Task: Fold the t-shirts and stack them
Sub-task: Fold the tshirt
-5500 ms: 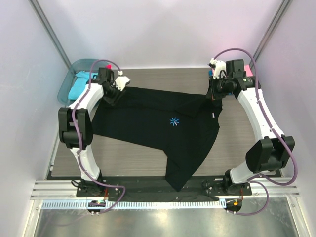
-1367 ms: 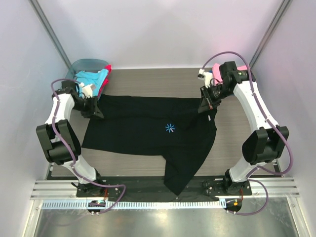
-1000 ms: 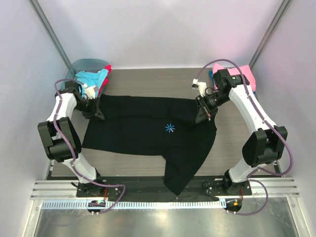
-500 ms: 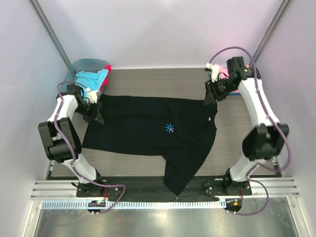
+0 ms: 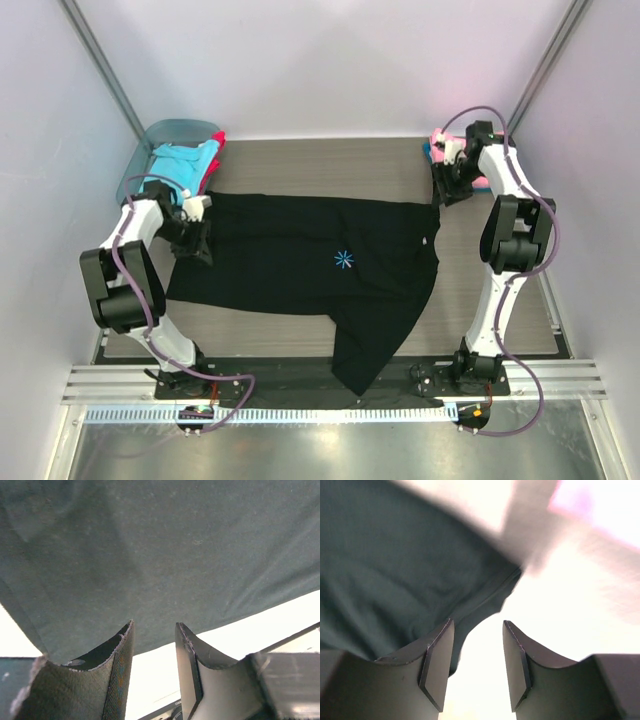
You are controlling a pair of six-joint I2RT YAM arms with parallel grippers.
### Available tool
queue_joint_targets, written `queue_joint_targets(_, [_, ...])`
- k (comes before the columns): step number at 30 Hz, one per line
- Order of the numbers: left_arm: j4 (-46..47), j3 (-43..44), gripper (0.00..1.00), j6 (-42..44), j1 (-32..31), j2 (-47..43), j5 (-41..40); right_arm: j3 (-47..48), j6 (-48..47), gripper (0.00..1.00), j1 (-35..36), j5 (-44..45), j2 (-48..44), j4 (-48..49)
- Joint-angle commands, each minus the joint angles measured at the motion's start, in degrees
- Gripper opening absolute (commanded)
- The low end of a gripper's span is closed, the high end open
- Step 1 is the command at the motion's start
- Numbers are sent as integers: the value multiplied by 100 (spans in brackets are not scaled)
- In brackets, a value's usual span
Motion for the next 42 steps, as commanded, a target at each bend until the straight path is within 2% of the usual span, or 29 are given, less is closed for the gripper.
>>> queue_joint_targets(1, [77,-96,40,-17,-87,-216,-50,516,87,50,-81,163,239,117])
queue_joint_targets(12, [7,-219,39,-52,-166,-242,-226,824,52,52,-99,22,925,117])
queue_joint_targets(15, [33,-254,39,-69,-192,-242,-252,991,43,48,-99,-48,1135,109])
queue_joint_targets(18, [77,-351,39,-87,-227,-233,-331,1263,43,24,-99,-57,1390,108])
queue_joint_targets(19, [77,-403,39,-78,-219,-233,-357,1351,43,11,-99,-40,1461,117])
queue_joint_targets(22, [95,-500,39,-35,-227,-215,-472,1859,0,1,-99,92,1829,187])
queue_joint_targets(40, [-10,8,38,-34,-350,-136,-542,3469,175,1,42,435,2691,838])
queue_joint_targets(41, [-71,96,38,-34,-350,-180,-507,3513,201,2,51,461,2709,838])
queue_joint_targets(42, [-133,193,38,-52,-342,-233,-472,3557,228,9,68,566,2701,838])
